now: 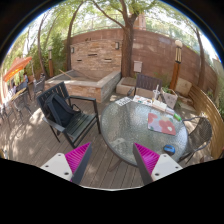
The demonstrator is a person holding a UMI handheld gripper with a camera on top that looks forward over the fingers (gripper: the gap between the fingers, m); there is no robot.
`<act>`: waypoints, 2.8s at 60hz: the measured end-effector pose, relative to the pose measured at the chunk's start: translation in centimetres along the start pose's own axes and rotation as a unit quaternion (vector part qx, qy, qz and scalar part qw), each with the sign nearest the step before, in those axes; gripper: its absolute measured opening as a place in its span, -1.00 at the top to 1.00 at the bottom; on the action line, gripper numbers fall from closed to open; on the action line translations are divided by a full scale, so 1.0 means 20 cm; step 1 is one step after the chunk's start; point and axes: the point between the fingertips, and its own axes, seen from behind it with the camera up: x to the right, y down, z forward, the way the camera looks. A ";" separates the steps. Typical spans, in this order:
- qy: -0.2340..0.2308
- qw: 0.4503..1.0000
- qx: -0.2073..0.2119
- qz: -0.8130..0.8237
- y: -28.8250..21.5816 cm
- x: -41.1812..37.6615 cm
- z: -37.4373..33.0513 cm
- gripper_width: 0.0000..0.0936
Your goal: Arrange mouse
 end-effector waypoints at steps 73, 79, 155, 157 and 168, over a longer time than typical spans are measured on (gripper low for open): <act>0.094 0.993 -0.048 0.058 0.74 2.05 1.26 -0.75; 0.073 0.994 -0.055 0.061 0.75 2.03 1.29 -0.41; 0.078 0.990 -0.059 0.102 -0.06 2.16 2.28 -0.10; 0.083 0.989 -0.067 0.104 -0.04 2.16 2.27 -0.18; 0.096 0.991 -0.045 0.085 -0.17 2.12 2.06 -0.81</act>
